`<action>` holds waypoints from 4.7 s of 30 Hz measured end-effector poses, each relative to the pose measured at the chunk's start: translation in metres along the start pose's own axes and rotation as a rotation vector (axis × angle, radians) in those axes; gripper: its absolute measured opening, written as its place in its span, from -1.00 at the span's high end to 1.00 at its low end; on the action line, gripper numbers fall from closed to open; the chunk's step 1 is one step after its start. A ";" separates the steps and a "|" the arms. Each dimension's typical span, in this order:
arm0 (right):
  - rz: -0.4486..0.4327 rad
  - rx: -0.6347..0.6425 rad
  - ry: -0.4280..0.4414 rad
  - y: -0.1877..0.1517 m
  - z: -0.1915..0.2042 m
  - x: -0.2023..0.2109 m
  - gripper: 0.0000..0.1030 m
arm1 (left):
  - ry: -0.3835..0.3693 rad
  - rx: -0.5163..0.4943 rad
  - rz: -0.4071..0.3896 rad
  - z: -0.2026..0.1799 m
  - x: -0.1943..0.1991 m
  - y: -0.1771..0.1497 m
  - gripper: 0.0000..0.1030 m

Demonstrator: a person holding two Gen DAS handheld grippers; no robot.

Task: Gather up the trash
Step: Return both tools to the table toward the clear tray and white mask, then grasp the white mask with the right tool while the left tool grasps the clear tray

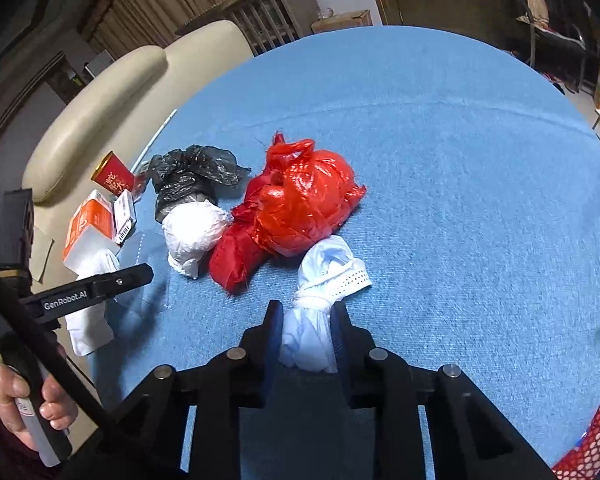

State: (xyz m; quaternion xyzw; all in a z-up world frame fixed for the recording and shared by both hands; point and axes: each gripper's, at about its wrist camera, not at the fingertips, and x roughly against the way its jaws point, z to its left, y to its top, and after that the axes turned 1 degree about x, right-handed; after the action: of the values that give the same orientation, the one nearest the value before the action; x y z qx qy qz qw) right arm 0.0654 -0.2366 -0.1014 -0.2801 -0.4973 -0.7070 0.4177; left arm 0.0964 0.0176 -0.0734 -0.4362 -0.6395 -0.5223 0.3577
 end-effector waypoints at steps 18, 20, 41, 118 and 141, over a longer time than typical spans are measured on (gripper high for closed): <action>-0.057 -0.049 0.004 -0.025 -0.030 0.031 0.48 | -0.014 -0.087 -0.080 -0.036 0.044 -0.078 0.02; -0.065 -0.061 0.005 -0.026 -0.035 0.037 0.48 | -0.018 -0.104 -0.087 -0.044 0.049 -0.085 0.02; -0.111 -0.091 -0.001 -0.025 -0.042 0.058 0.48 | -0.014 -0.136 -0.102 -0.048 0.053 -0.079 0.02; -0.053 -0.083 0.021 -0.048 -0.054 0.040 0.34 | -0.016 -0.107 -0.134 -0.045 0.040 -0.113 -0.21; -0.160 -0.004 0.033 -0.050 -0.045 0.067 0.37 | -0.017 -0.195 -0.240 -0.072 0.081 -0.113 0.09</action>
State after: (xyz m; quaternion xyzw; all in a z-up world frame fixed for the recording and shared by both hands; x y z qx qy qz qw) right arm -0.0106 -0.2919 -0.0862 -0.2284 -0.5095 -0.7439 0.3672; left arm -0.0379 -0.0464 -0.0255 -0.3938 -0.6364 -0.6171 0.2431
